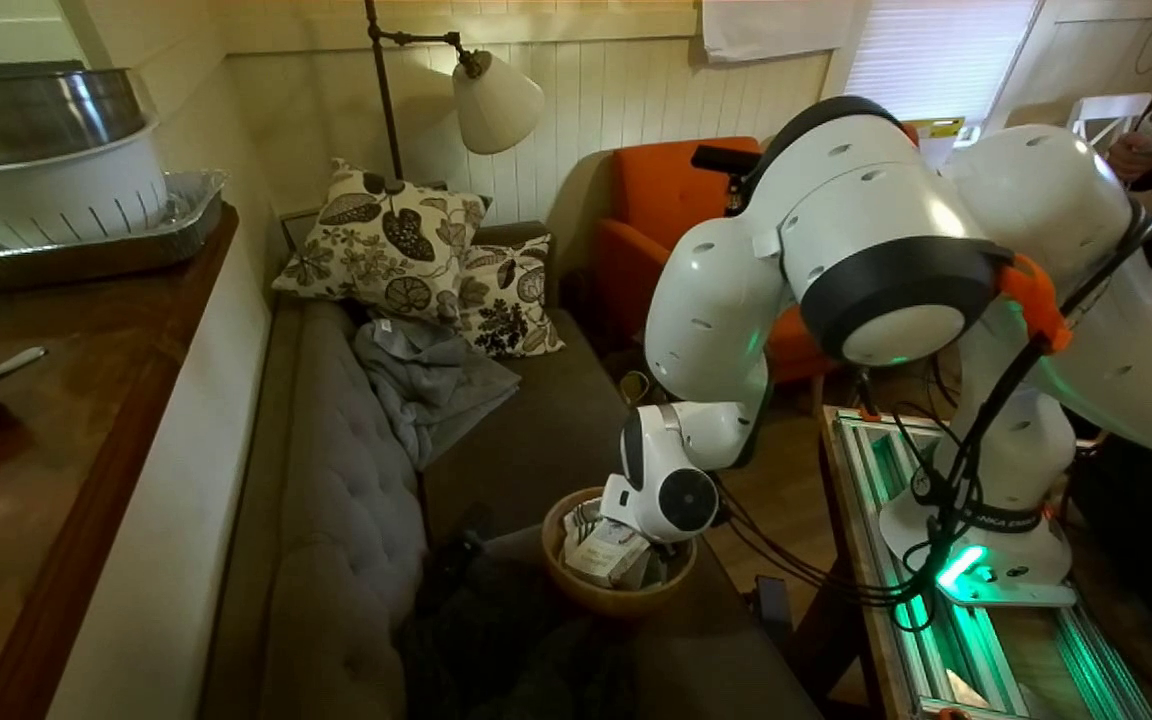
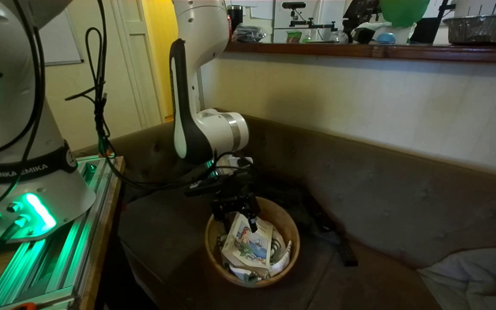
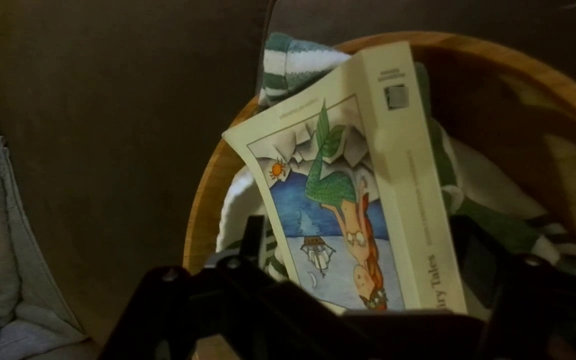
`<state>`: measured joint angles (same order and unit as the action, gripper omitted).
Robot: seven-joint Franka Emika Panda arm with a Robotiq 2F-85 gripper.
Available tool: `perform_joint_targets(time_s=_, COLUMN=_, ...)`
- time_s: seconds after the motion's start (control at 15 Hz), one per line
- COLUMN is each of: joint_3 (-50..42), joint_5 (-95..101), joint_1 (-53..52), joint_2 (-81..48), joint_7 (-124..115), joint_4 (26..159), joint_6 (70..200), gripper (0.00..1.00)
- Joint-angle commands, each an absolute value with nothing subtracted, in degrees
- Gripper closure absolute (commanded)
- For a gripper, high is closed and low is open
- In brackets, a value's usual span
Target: Put the white book on the back of the sofa
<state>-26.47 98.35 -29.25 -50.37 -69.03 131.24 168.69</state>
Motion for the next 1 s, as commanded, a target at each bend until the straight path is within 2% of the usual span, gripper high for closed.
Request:
perform_joint_targets(time_s=0.0, joint_3=-26.5, joint_5=99.8, joint_1=-27.5, joint_2=-51.6, joint_7=-70.2, joint_4=130.5, joint_6=170.1, gripper=0.1)
perform_joint_targets(time_s=0.07, joint_3=-26.5, joint_5=99.7, joint_1=-27.2, joint_2=-51.7, joint_7=-70.1, joint_4=130.5, joint_6=170.3, gripper=0.15)
perform_joint_targets(time_s=0.13, joint_3=-26.6, joint_5=99.7, joint_1=-27.0, joint_2=-51.6, joint_7=-70.2, joint_4=130.7, joint_6=170.5, gripper=0.31)
perform_joint_targets(time_s=0.2, joint_3=-26.8, joint_5=99.6, joint_1=-26.7, joint_2=-51.5, joint_7=-70.2, joint_4=131.0, joint_6=170.6, gripper=0.39)
perform_joint_targets(time_s=0.33, joint_3=-27.2, joint_5=100.5, joint_1=-26.3, joint_2=-50.6, joint_7=-70.8, joint_4=131.7, joint_6=170.5, gripper=0.47)
perform_joint_targets(time_s=0.73, joint_3=-28.6, joint_5=101.7, joint_1=-28.3, joint_2=-46.2, joint_7=-70.9, joint_4=136.4, joint_6=169.9, gripper=0.91)
perform_joint_targets(time_s=0.8, joint_3=-28.8, joint_5=102.8, joint_1=-28.6, joint_2=-45.3, joint_7=-71.0, joint_4=137.0, joint_6=169.9, gripper=0.97)
perform_joint_targets(time_s=0.93, joint_3=-29.1, joint_5=106.8, joint_1=-30.0, joint_2=-42.0, joint_7=-72.8, joint_4=139.3, joint_6=169.1, gripper=0.94)
